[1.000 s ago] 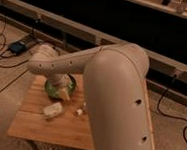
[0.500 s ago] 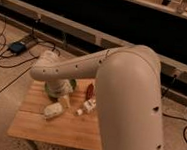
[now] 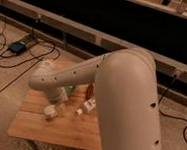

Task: Place the white sponge in the ceramic bowl

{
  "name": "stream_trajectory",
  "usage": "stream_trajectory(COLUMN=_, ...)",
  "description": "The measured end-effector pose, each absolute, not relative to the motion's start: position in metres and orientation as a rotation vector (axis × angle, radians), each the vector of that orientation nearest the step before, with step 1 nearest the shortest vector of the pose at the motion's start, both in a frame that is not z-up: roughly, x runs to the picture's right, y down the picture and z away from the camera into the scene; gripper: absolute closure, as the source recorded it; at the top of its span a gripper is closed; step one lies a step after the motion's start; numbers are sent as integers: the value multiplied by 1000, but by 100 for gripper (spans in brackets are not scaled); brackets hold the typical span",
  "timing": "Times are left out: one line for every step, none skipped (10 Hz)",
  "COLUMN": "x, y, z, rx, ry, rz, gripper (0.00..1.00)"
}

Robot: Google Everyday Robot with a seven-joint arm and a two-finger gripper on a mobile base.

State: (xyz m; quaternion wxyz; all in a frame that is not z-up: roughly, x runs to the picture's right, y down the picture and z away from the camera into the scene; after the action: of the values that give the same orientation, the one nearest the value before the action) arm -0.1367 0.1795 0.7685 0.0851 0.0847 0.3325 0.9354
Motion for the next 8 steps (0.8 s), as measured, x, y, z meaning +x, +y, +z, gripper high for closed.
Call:
stream_trajectory(x=-142, y=191, z=770, rx=226, ry=999, rz=2781, gripper=37)
stream_trajectory(x=-148, y=204, z=773, rx=200, ry=1009, rz=2769, gripper=37)
stream_trajectory(x=-153, y=212, z=776, rx=174, ry=1019, rz=2762, gripper=37)
stream_trajectory(x=-157, y=216, z=780, rx=153, ry=1022, rz=2754, gripper=37)
stream_trajectory(x=-165, y=217, z=783, rx=132, ry=1018, rz=2741, gripper=37)
stream_trajectory(x=-176, y=217, z=785, rx=112, ry=1008, rz=2725, gripper=37)
stream_trajectory(x=-185, y=215, z=787, rx=106, ry=990, rz=2713, gripper=37)
stream_trajectory(x=-201, y=210, z=786, rx=99, ry=959, rz=2694, gripper=37)
